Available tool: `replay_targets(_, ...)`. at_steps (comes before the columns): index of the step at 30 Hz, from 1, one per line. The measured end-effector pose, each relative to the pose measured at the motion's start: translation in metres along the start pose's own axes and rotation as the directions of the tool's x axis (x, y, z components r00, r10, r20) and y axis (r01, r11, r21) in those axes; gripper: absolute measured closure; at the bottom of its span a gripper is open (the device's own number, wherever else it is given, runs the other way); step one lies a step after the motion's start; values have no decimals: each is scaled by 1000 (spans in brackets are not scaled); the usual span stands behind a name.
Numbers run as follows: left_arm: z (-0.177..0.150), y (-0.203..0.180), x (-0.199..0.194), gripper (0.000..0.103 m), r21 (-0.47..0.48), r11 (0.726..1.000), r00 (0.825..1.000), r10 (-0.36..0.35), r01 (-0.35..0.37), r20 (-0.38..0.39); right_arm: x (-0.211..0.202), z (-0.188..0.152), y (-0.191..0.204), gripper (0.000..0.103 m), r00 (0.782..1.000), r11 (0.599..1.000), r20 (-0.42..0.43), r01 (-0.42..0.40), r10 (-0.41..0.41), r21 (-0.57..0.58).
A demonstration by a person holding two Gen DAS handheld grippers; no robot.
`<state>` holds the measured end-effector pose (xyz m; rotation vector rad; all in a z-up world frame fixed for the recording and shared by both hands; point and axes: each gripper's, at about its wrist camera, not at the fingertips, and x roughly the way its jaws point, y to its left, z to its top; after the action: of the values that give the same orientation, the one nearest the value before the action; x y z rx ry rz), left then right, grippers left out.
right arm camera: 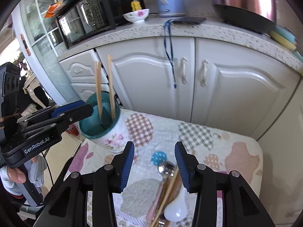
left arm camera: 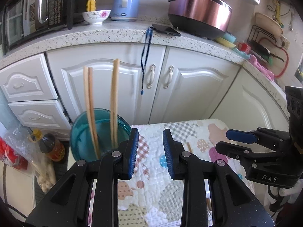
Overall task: Organize utensils
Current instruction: 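Withdraw both open tools from the holder and move over the quilt, then grasp the white ladle handle with the right tool while the left tool grasps the metal spoon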
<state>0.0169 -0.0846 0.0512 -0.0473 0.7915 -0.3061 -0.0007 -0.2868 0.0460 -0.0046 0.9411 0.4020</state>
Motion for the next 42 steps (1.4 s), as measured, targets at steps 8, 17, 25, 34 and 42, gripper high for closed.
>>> replay_targets(8,-8,-11,13,77,16,1000,999,-21,22,-47,6,-25,-29,60,998,998,-51,29,-26,58)
replay_targets(17,-36,-15,40,77,16,998,986,-63,67,-156,59,-69,-64,60,975,986,-220,75,-40,151)
replay_targets(25,-68,-31,82,77,39,991,951,-112,128,-287,97,-87,-81,64,962,979,-274,57,-1,197)
replay_targets(34,-76,-37,112,77,30,988,936,-132,150,-326,122,-70,-88,72,962,975,-272,39,22,218)
replay_targets(42,-77,-45,150,76,32,985,920,-148,171,-363,133,-69,-89,89,956,981,-292,18,40,192)
